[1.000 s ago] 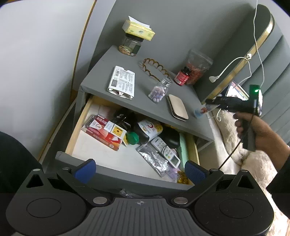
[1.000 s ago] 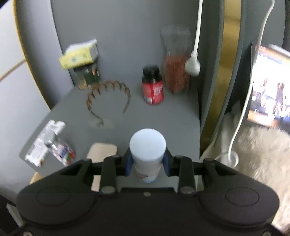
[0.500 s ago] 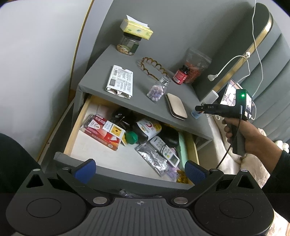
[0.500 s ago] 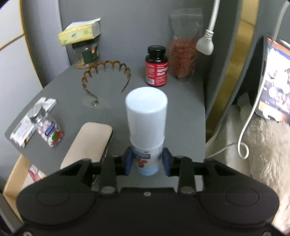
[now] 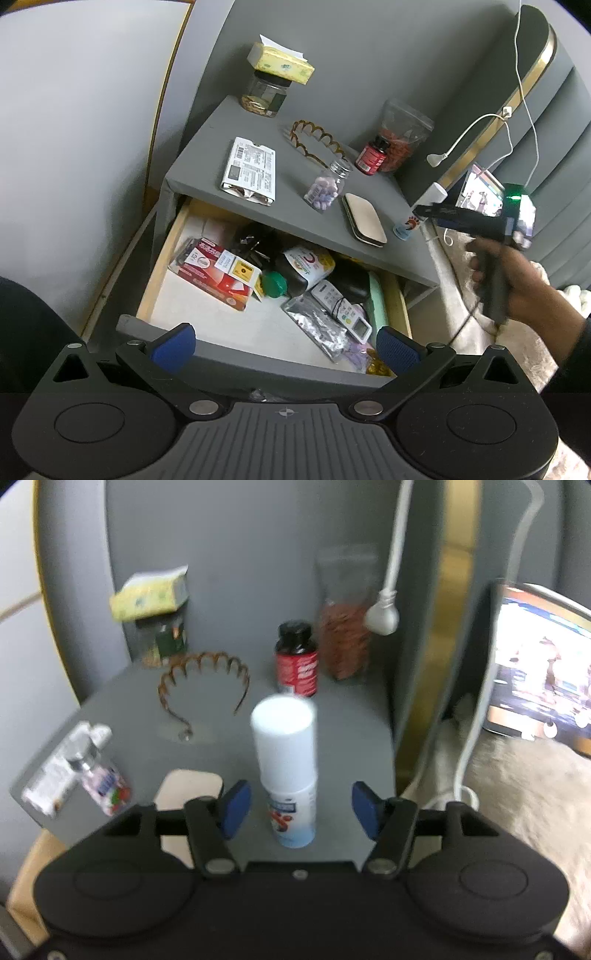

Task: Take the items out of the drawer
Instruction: 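Lift the spray can and stand it upright on the nightstand top, then release the spray can and withdraw the right tool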

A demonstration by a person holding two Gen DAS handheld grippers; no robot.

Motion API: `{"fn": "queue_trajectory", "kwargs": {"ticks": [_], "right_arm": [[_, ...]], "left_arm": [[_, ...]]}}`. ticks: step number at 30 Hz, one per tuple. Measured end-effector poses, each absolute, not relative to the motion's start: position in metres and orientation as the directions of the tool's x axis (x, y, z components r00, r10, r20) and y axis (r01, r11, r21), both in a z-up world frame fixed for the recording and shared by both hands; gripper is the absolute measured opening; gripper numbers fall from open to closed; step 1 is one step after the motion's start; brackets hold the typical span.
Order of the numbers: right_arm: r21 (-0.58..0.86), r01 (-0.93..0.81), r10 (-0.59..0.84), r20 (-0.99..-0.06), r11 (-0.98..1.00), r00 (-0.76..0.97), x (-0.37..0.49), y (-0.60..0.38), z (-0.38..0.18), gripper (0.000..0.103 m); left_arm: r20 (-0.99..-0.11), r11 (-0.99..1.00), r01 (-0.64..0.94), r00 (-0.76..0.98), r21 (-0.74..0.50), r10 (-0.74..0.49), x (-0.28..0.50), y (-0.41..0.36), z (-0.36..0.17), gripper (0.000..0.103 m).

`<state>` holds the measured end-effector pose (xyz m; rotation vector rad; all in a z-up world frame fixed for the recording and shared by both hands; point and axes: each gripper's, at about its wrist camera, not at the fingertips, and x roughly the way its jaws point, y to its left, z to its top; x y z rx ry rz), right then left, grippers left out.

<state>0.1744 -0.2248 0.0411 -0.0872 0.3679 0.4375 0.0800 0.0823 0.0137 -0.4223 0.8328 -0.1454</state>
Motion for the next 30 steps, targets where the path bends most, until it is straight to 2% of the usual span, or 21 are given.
{"fn": "queue_trajectory", "kwargs": {"ticks": [2, 4, 7, 10, 16, 24, 27, 30], "right_arm": [[0.039, -0.445, 0.428, -0.355, 0.895, 0.831, 0.153, -0.236, 0.048, 0.071], [0.073, -0.474, 0.469, -0.335, 0.877, 0.817, 0.121, -0.249, 0.054, 0.086], [0.096, -0.492, 0.494, -0.33, 0.865, 0.804, 0.082, -0.263, 0.056, 0.097], [0.129, -0.47, 0.485, -0.333, 0.873, 0.809, 0.038, -0.28, 0.05, 0.103], [0.222, -0.516, 0.561, -0.375, 0.827, 0.738, 0.003, -0.299, 0.027, 0.103], [0.352, -0.461, 0.568, -0.319, 0.814, 0.759, 0.0, -0.324, -0.024, 0.101], [0.411, -0.455, 0.587, -0.29, 0.79, 0.756, 0.003, -0.333, -0.028, 0.102], [0.419, -0.448, 0.586, -0.299, 0.79, 0.753, 0.006, -0.333, -0.031, 0.102]], "left_arm": [[-0.689, 0.909, -0.041, 0.667, -0.414, -0.284, 0.08, 0.082, 0.012, 0.103], [-0.692, 0.911, -0.042, 0.665, -0.41, -0.281, 0.08, 0.081, 0.012, 0.103], [-0.697, 0.916, -0.023, 0.657, -0.401, -0.289, 0.08, 0.074, 0.01, 0.103], [-0.703, 0.924, 0.009, 0.646, -0.382, -0.297, 0.079, 0.064, 0.007, 0.103], [-0.71, 0.93, 0.054, 0.63, -0.365, -0.315, 0.074, 0.049, 0.001, 0.103], [-0.77, 0.948, 0.131, 0.557, -0.29, -0.312, 0.076, 0.011, -0.019, 0.103], [-0.797, 0.954, 0.139, 0.525, -0.265, -0.297, 0.082, -0.002, -0.034, 0.103], [-0.819, 0.958, 0.13, 0.497, -0.257, -0.287, 0.094, -0.013, -0.052, 0.102]]}}
